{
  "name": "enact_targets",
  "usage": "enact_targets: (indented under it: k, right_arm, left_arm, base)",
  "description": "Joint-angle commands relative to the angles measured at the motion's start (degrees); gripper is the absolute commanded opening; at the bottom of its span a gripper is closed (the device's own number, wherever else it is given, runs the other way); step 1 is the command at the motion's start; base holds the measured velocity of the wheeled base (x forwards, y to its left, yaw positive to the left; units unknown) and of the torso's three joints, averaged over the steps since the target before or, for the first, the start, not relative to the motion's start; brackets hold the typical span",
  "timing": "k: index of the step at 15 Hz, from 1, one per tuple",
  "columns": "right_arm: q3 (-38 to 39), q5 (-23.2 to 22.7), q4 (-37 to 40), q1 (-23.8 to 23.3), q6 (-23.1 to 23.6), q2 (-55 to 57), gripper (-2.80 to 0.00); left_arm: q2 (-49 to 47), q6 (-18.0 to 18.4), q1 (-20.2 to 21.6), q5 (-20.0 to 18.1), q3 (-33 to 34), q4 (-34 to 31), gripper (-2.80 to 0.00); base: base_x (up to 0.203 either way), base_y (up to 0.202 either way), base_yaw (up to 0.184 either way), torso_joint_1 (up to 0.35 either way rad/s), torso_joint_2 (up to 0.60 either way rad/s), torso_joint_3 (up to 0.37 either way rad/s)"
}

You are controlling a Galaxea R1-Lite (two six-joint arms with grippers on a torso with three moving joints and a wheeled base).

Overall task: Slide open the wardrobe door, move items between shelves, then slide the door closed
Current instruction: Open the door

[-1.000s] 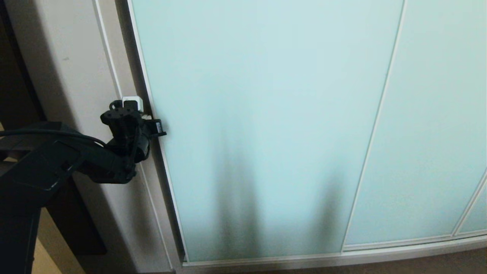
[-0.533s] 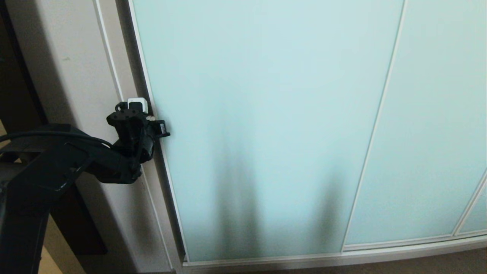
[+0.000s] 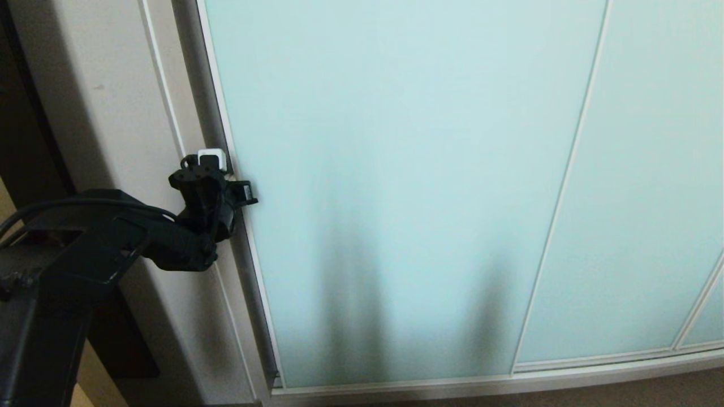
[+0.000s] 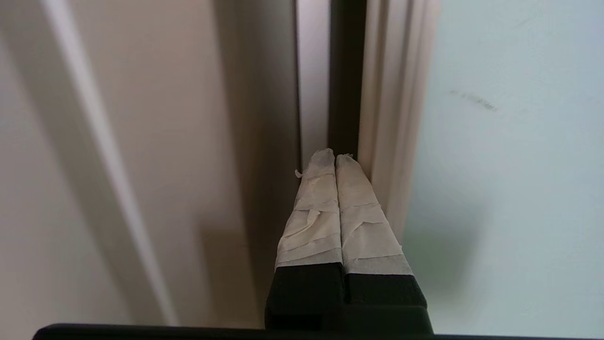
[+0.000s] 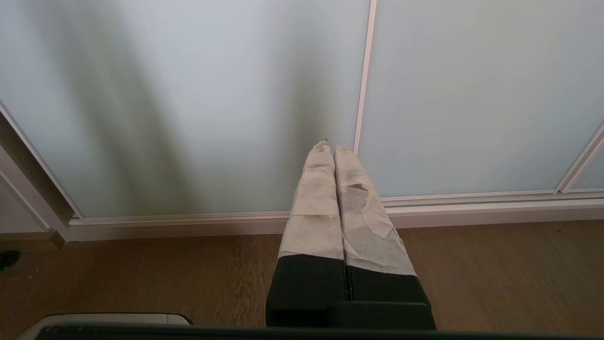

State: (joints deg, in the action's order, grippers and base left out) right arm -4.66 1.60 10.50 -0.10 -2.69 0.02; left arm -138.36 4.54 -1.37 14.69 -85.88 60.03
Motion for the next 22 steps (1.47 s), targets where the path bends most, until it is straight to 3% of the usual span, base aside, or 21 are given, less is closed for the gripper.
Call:
enact_targets:
  k: [1, 8, 14, 22]
  right_arm:
    - [0.0, 0.0, 0.1, 0.0, 0.0, -0.1, -2.80]
    - [0.0, 0.0, 0.1, 0.0, 0.0, -0.1, -2.80]
    - [0.0, 0.0, 0.1, 0.0, 0.0, -0.1, -2.80]
    - [0.0, 0.0, 0.1, 0.0, 0.0, -0.1, -2.80]
  left_arm:
    - [-1.2, 0.0, 0.0, 0.2, -1.0, 0.4, -2.80]
    - [-1.3, -0.1, -5.0, 0.2, 3.6, 3.7, -2.80]
    - [-1.4, -0.1, -9.3, 0.2, 3.1, 3.8, -2.80]
    - [-4.1, -0.2, -20.0, 0.8, 1.1, 3.9, -2.80]
  base:
    - [0.000, 0.000, 0.000, 0.000, 0.00, 0.000]
    - [0.000, 0.000, 0.000, 0.000, 0.00, 0.000]
    - [0.000, 0.000, 0.000, 0.000, 0.00, 0.000]
    - [0.000, 0.000, 0.000, 0.000, 0.00, 0.000]
